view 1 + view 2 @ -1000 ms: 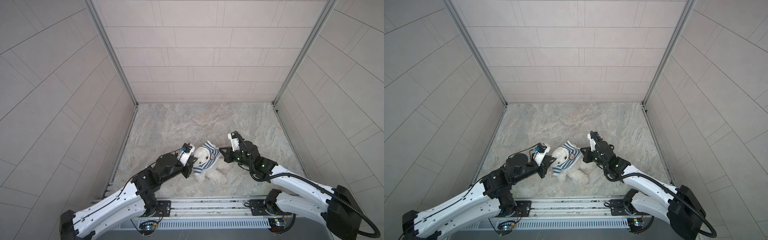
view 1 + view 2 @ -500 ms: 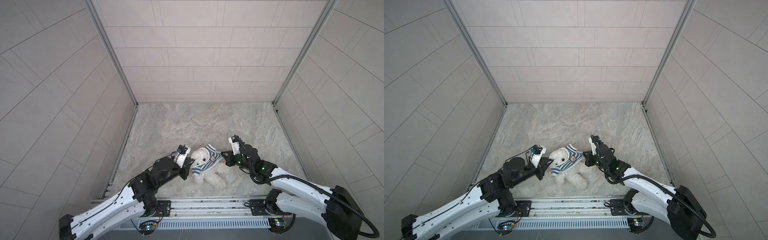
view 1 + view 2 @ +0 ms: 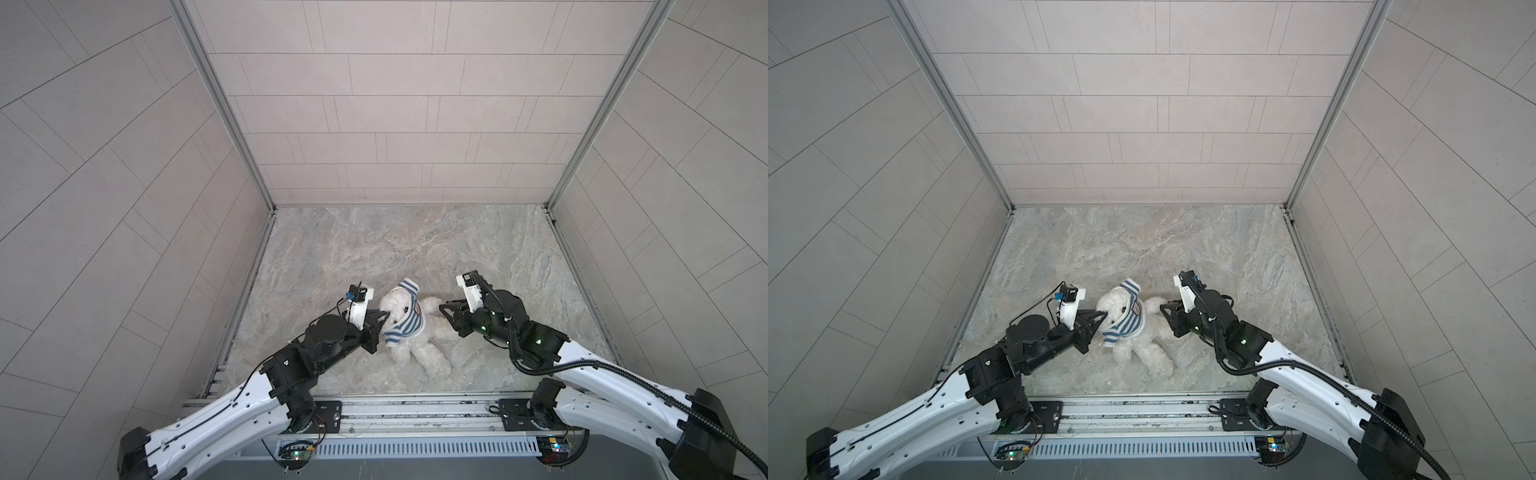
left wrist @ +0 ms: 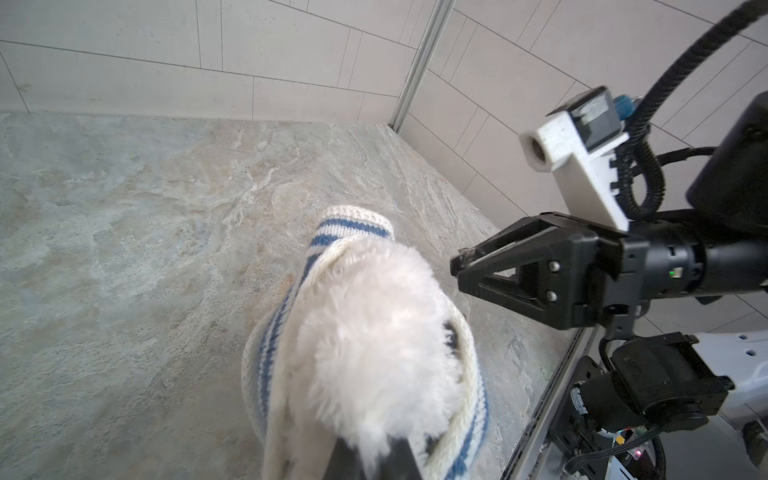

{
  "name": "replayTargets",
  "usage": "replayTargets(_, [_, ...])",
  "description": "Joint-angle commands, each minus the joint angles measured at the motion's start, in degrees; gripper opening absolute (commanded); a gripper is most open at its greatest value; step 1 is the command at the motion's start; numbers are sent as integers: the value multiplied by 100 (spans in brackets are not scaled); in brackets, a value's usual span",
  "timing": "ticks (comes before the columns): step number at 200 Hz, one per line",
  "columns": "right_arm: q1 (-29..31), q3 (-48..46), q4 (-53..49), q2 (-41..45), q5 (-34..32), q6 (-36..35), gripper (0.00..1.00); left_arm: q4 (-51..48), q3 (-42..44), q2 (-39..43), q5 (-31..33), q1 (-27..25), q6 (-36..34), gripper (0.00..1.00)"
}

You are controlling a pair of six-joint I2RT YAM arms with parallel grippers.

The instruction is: Dress the teddy bear

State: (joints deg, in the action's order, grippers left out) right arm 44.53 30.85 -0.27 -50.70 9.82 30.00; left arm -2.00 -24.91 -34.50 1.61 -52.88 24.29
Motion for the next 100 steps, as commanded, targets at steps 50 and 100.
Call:
replayTargets(50, [1508, -299, 1243, -211, -245, -251, 55, 27, -322, -602, 425, 99, 1448, 0])
replayTargets(100, [2067, -44, 1347, -722, -631, -428, 53, 56, -399, -742, 582, 99, 2236, 0])
